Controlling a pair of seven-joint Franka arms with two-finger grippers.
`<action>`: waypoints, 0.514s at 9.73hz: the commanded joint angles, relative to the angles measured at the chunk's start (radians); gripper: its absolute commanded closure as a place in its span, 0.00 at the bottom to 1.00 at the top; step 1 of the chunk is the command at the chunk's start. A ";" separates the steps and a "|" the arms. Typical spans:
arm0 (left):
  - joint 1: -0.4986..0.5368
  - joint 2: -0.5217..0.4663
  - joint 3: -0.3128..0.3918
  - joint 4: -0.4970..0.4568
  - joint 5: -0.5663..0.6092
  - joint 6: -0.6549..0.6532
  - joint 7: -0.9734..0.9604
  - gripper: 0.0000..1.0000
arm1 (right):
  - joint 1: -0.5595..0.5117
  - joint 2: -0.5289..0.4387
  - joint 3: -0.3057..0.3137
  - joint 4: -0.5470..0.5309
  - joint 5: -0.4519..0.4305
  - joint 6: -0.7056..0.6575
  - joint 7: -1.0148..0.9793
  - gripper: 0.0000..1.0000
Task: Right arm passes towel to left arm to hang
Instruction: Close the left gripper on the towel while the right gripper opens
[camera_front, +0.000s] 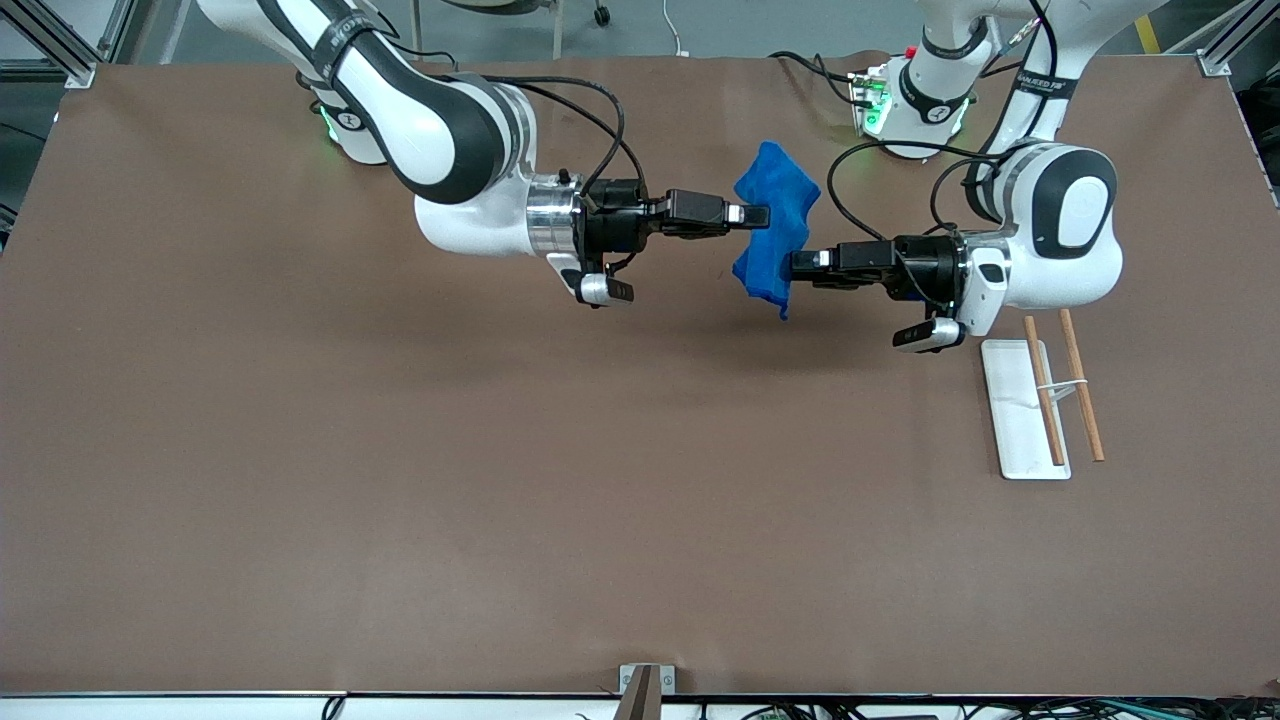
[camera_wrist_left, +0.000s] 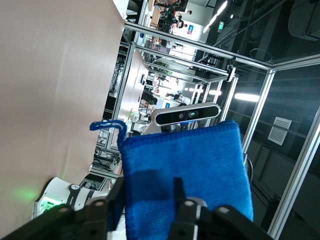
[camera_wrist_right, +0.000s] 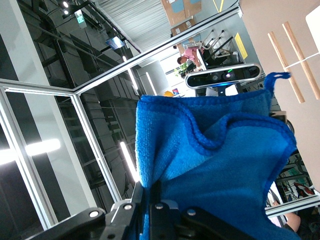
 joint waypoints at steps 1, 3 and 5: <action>0.006 0.025 -0.006 0.021 0.002 0.046 0.017 1.00 | -0.009 -0.010 0.010 -0.009 0.032 0.002 -0.026 1.00; 0.009 0.028 -0.006 0.040 0.004 0.055 0.019 1.00 | -0.009 -0.010 0.010 -0.009 0.032 0.002 -0.026 1.00; 0.010 0.029 -0.003 0.053 0.007 0.055 0.020 1.00 | -0.017 -0.013 0.008 -0.013 0.018 0.021 -0.025 0.01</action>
